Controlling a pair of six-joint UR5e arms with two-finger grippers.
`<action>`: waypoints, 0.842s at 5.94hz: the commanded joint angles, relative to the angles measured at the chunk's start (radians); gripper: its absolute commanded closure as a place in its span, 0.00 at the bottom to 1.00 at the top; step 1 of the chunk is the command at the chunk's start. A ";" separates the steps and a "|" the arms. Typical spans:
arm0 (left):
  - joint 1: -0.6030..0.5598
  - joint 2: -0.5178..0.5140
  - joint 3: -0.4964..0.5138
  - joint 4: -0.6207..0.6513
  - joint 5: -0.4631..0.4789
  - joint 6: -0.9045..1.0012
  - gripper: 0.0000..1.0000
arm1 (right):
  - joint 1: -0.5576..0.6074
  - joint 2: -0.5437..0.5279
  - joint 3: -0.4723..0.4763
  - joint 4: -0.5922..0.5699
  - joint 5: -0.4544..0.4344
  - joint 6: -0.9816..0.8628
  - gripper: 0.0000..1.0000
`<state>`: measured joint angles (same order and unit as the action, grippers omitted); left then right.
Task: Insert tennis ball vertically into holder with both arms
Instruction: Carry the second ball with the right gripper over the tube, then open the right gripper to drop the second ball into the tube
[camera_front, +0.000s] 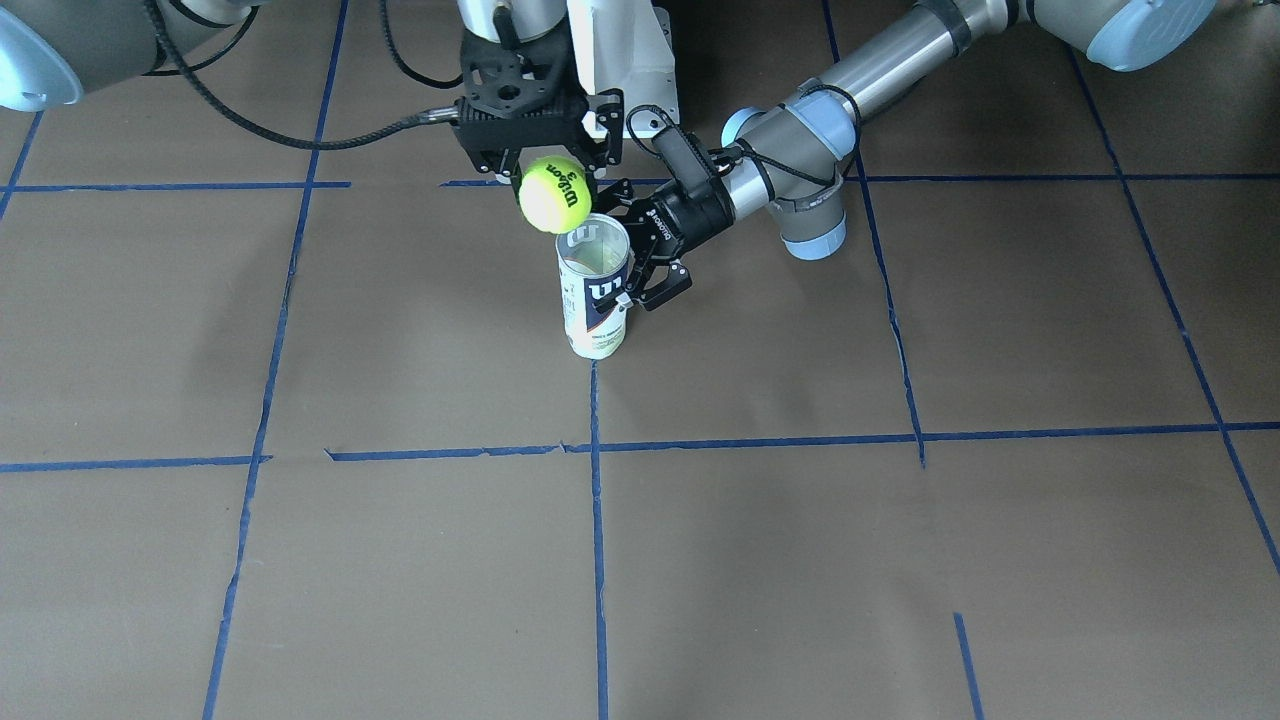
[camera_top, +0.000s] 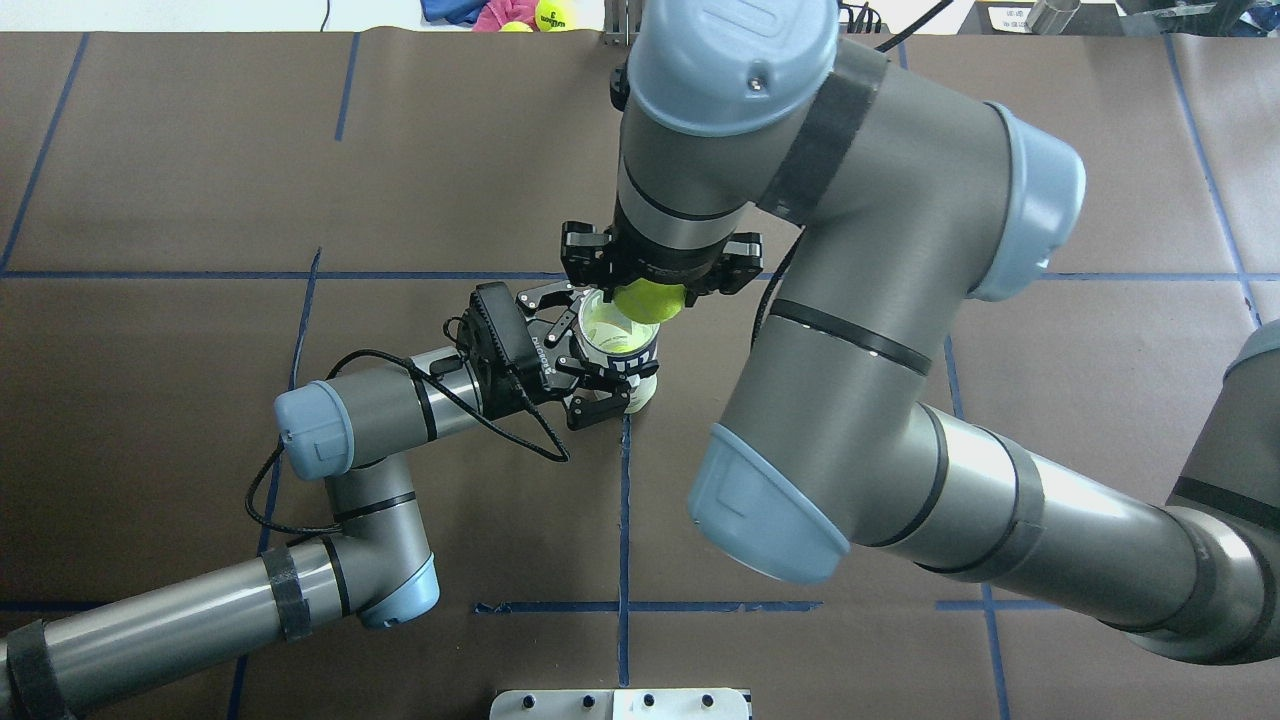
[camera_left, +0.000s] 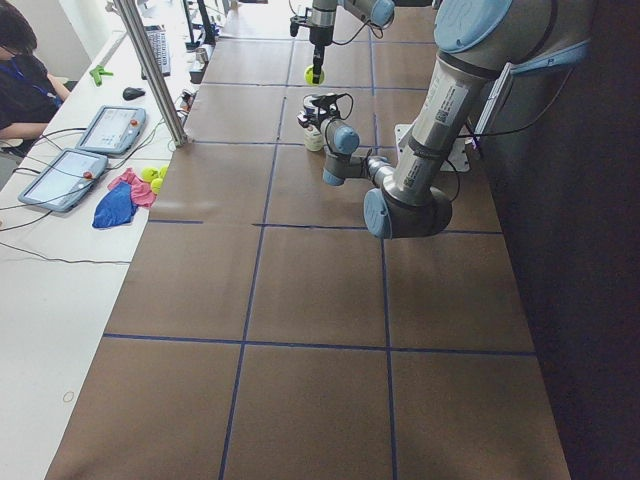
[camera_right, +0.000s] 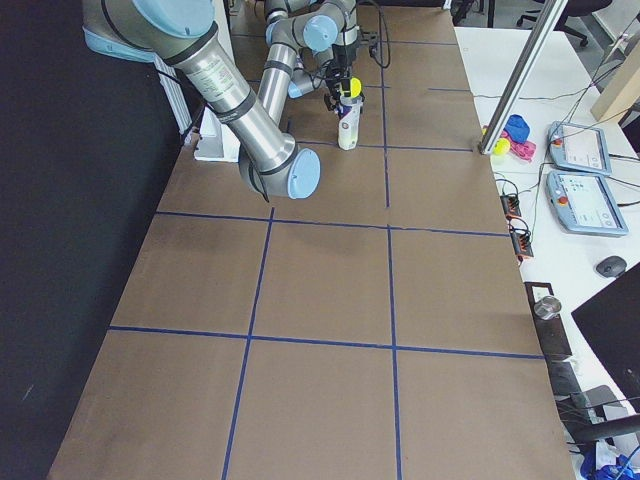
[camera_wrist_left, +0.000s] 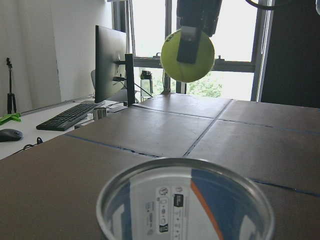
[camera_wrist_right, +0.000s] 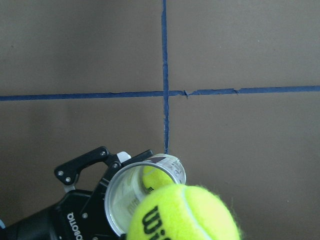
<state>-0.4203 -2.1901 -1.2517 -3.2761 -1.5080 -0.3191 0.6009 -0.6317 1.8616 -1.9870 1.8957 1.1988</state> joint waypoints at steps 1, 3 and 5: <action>0.002 0.000 0.000 0.001 0.012 0.000 0.13 | -0.018 0.046 -0.059 0.002 -0.024 0.019 0.85; 0.000 -0.002 0.000 0.003 0.017 0.000 0.13 | -0.023 0.038 -0.058 0.002 -0.029 0.018 0.22; 0.000 0.000 0.000 0.001 0.017 0.000 0.13 | -0.023 0.033 -0.055 0.002 -0.029 0.018 0.01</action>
<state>-0.4203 -2.1908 -1.2517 -3.2740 -1.4912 -0.3191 0.5784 -0.5969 1.8062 -1.9850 1.8656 1.2166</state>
